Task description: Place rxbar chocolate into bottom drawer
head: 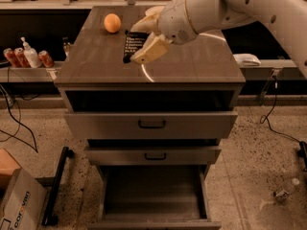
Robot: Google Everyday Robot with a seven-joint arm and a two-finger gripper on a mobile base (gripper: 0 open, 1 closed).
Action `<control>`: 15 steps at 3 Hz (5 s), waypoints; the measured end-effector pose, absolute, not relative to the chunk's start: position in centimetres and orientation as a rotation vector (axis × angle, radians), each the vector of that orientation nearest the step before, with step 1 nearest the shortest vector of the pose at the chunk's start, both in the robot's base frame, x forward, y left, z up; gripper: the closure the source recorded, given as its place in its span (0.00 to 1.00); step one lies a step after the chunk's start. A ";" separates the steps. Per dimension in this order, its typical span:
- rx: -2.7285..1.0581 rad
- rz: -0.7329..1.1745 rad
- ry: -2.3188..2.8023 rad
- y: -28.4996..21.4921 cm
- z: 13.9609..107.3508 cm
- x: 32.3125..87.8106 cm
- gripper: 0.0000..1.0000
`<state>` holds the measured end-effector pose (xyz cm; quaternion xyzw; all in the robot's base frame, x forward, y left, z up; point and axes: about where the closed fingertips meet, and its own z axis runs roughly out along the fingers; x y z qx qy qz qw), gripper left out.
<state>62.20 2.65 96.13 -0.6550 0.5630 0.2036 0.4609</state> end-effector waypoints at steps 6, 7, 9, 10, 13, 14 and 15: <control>-1.430 0.775 1.578 -1.0 82.4 45.2 1.00; -1.334 0.704 1.667 -3.0 79.3 44.5 1.00; -1.366 0.696 1.667 -2.4 77.6 44.4 1.00; -1.389 0.712 1.674 -2.1 75.2 44.5 1.00; -1.286 0.816 1.725 -3.2 66.1 45.6 1.00; -1.226 0.853 1.760 -3.8 63.3 45.5 1.00; -1.182 0.884 1.801 -4.4 60.8 45.2 1.00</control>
Offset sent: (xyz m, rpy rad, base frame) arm -0.0942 -0.0131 -0.0437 0.0163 0.1517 0.0081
